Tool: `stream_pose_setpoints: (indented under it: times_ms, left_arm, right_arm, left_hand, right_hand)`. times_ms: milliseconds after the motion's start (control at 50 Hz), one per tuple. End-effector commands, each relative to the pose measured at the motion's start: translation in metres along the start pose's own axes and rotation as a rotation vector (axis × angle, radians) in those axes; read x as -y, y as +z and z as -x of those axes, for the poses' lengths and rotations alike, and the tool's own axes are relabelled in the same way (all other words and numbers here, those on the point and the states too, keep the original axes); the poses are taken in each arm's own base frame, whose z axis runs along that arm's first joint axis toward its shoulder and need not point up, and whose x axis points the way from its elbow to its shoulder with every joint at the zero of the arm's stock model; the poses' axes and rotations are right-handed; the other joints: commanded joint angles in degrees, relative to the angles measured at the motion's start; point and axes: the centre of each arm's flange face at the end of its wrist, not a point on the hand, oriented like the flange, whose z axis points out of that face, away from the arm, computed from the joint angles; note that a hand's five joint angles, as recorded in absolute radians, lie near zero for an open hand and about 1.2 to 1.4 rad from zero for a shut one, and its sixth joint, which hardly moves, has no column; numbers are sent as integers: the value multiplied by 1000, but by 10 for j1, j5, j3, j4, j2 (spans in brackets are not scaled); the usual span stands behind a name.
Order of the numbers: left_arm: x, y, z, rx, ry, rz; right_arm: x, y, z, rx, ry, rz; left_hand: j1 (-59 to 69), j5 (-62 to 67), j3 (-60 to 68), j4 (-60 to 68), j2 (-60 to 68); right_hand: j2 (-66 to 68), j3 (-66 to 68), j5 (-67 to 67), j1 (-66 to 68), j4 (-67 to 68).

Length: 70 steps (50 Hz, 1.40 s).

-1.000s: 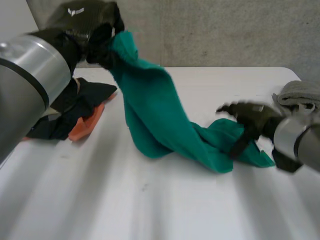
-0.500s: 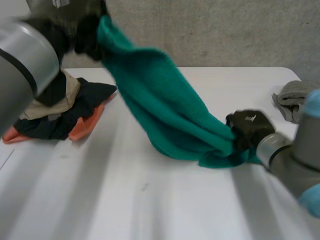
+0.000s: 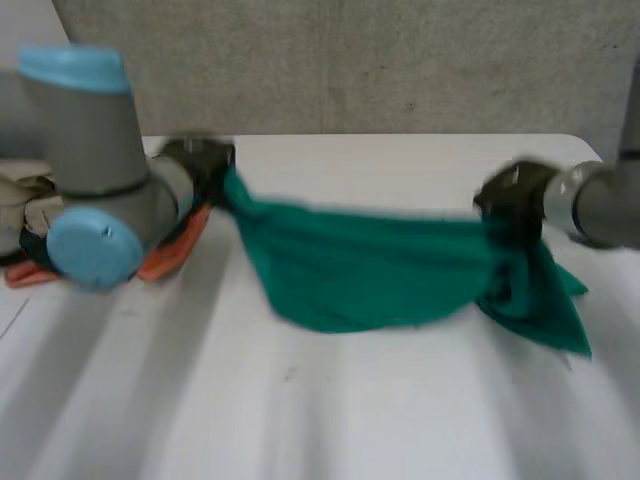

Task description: Fold the laundry.

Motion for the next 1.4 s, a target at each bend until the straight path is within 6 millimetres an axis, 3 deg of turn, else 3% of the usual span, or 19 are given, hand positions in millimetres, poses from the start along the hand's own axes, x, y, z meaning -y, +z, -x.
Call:
stream_pose_setpoints:
  times_ms: [20, 80, 180, 340, 420, 500, 640, 680, 800, 860, 960, 1020, 1040, 1080, 1120, 1180, 1240, 1320, 1400]
  left_arm:
    - [124, -3, 47, 223, -99, -527]
    - [154, -15, 63, 268, -171, -689]
    - [162, -21, 62, 225, -172, -748]
    - [101, 3, 70, 267, -90, -541]
    - [64, 12, 72, 270, -75, -426]
    - [22, 19, 68, 242, -74, -301]
    - [-18, 23, 61, 220, -77, -193]
    - [-24, 22, 60, 217, -78, -175]
    - [-30, 20, 62, 222, -78, -166]
    - [-27, 16, 63, 224, -79, -170]
    - [-25, 11, 64, 227, -75, -174]
    - [-23, 7, 63, 225, -74, -174]
    - [-22, 6, 63, 224, -74, -176]
    - [-22, 2, 62, 220, -74, -169]
    - [-21, -4, 61, 214, -71, -164]
    - [-22, -9, 60, 215, -58, -145]
    - [-28, -19, 60, 214, -20, -87]
    - [-37, -42, 58, 191, 62, 39]
    - [-50, -70, 51, 137, 182, 190]
  right_arm:
    - [82, -5, -98, -610, -16, -405]
    - [105, -28, -115, -715, 19, -572]
    - [113, -44, -105, -672, 38, -706]
    - [81, -32, -71, -481, 42, -659]
    - [52, -13, -51, -382, 89, -542]
    - [12, 16, -19, -246, 147, -390]
    - [-31, 43, 17, -120, 222, -224]
    - [-39, 47, 23, -109, 254, -184]
    - [-54, 47, 18, -155, 364, -114]
    - [-65, 44, 12, -183, 509, -73]
    - [-80, 42, 5, -198, 688, -28]
    - [-88, 40, 1, -204, 768, -7]
    - [-89, 40, 1, -203, 778, 0]
    - [-94, 41, -1, -195, 792, 15]
    - [-97, 40, -1, -179, 780, 29]
    - [-98, 35, 3, -149, 743, 71]
    - [-96, 15, 3, -114, 648, 124]
    - [-88, -24, -3, -53, 443, 179]
    - [-91, -58, 3, 89, 212, 279]
  left_hand:
    - [149, 130, 121, 115, 116]
    - [149, 130, 121, 115, 116]
    - [149, 130, 121, 115, 116]
    - [149, 130, 121, 115, 116]
    - [149, 130, 121, 115, 116]
    - [149, 130, 121, 115, 116]
    - [149, 130, 121, 115, 116]
    - [149, 130, 121, 115, 116]
    - [149, 130, 121, 115, 116]
    - [149, 130, 121, 115, 116]
    - [149, 130, 121, 115, 116]
    - [149, 130, 121, 115, 116]
    - [149, 130, 121, 115, 116]
    - [149, 130, 121, 115, 116]
    - [149, 130, 121, 115, 116]
    - [149, 130, 121, 115, 116]
    - [149, 130, 121, 115, 116]
    - [149, 130, 121, 115, 116]
    - [149, 130, 121, 115, 116]
  right_hand:
    - [128, 123, 126, 162, 115]
    - [128, 123, 126, 162, 115]
    - [128, 123, 126, 162, 115]
    - [128, 123, 126, 162, 115]
    - [128, 123, 126, 162, 115]
    - [128, 123, 126, 162, 115]
    - [118, 113, 116, 152, 105]
    - [36, 31, 34, 70, 23]
    - [-126, -131, -128, -92, -139]
    - [-216, -222, -218, -182, -230]
    - [-218, -224, -220, -184, -232]
    - [-168, -174, -170, -134, -181]
    - [-125, -130, -127, -91, -138]
    - [99, 93, 97, 133, 85]
    - [128, 123, 126, 162, 115]
    - [128, 123, 126, 162, 115]
    - [128, 123, 126, 162, 115]
    - [128, 123, 126, 162, 115]
    - [128, 123, 126, 162, 115]
